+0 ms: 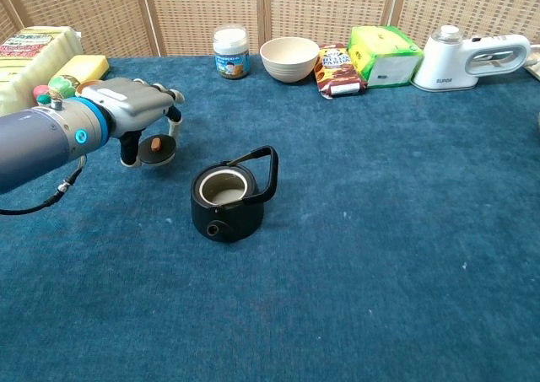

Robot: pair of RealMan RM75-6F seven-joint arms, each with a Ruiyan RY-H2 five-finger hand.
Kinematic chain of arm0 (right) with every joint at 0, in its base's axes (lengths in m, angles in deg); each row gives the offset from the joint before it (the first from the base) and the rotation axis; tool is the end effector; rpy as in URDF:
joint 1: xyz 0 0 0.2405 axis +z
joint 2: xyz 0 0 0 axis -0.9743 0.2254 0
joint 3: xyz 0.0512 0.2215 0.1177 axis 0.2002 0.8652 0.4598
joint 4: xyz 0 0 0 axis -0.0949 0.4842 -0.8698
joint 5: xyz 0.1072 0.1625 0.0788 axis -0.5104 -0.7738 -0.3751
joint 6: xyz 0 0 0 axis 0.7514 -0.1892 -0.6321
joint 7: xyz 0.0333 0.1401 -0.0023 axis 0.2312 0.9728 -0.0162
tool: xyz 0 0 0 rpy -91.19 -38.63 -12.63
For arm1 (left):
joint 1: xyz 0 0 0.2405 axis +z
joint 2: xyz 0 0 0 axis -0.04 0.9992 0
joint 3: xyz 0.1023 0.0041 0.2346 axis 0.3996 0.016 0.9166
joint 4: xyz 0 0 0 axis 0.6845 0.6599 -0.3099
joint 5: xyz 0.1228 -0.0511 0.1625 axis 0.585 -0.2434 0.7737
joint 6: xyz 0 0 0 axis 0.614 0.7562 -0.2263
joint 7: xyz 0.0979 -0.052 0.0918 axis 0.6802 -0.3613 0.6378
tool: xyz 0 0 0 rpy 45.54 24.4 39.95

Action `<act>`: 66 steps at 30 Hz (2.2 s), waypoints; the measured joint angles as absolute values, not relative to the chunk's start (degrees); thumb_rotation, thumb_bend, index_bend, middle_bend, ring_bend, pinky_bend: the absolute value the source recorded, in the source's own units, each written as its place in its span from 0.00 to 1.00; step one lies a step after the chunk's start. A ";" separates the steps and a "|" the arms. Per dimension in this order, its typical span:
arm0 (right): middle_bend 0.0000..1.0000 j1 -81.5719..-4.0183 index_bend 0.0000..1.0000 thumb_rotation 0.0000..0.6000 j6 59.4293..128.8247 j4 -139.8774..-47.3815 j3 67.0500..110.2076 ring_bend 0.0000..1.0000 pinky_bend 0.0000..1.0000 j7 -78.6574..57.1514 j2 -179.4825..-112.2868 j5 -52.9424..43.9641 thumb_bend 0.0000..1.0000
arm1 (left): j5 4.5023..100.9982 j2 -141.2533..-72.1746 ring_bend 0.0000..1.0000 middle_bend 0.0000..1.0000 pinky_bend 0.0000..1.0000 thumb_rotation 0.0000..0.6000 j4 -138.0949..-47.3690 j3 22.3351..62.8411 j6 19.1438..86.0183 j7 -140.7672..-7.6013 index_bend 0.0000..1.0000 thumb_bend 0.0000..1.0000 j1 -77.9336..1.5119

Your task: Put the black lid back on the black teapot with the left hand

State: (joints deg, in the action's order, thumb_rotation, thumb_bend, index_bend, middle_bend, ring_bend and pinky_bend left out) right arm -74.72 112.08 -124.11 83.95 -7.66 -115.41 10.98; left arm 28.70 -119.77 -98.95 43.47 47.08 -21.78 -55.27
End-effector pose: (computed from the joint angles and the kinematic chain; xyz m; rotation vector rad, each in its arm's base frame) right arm -0.3029 -0.1733 0.2052 1.2235 -1.0603 0.8932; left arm -0.1425 0.3662 -0.0506 -1.8795 -0.6822 -0.4599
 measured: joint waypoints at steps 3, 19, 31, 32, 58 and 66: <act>0.02 -74.69 0.16 1.00 112.02 -124.13 83.92 0.00 0.00 -7.76 -115.45 10.95 0.08 | 29.76 -118.18 0.00 0.00 0.05 1.00 -101.36 42.78 47.58 -23.91 0.40 0.25 -54.74; 0.02 -74.48 0.16 1.00 111.77 -124.48 83.54 0.00 0.00 -8.91 -115.93 11.34 0.08 | 36.31 -107.30 0.00 0.00 0.05 1.00 -120.12 41.63 50.69 -29.69 0.40 0.25 -52.04; 0.02 -74.62 0.16 1.00 112.08 -124.50 83.50 0.00 0.00 -8.25 -115.68 11.64 0.08 | 45.85 -106.00 0.00 0.00 0.05 1.00 -127.86 48.17 51.95 -26.47 0.40 0.25 -51.01; 0.02 -74.65 0.16 1.00 112.13 -124.49 83.50 0.00 0.00 -8.18 -115.65 11.66 0.08 | 46.10 -106.26 0.00 0.00 0.05 1.00 -128.18 48.41 52.07 -25.95 0.40 0.25 -51.04; 0.02 -74.72 0.16 1.00 112.15 -124.22 83.63 0.00 0.00 -6.62 -115.06 11.61 0.08 | 38.28 -115.71 0.00 0.00 0.05 1.00 -124.10 47.63 53.21 -15.75 0.40 0.25 -55.39; 0.02 -74.75 0.16 1.00 112.13 -124.21 83.57 0.00 0.00 -6.41 -114.92 11.73 0.08 | 37.07 -117.12 0.00 0.00 0.05 1.00 -122.70 46.98 53.62 -15.77 0.40 0.25 -56.06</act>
State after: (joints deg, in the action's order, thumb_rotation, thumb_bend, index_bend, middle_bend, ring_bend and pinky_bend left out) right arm -74.75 112.13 -124.21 83.57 -6.41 -114.92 11.73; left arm 37.07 -117.12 -122.70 46.98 53.62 -15.77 -56.06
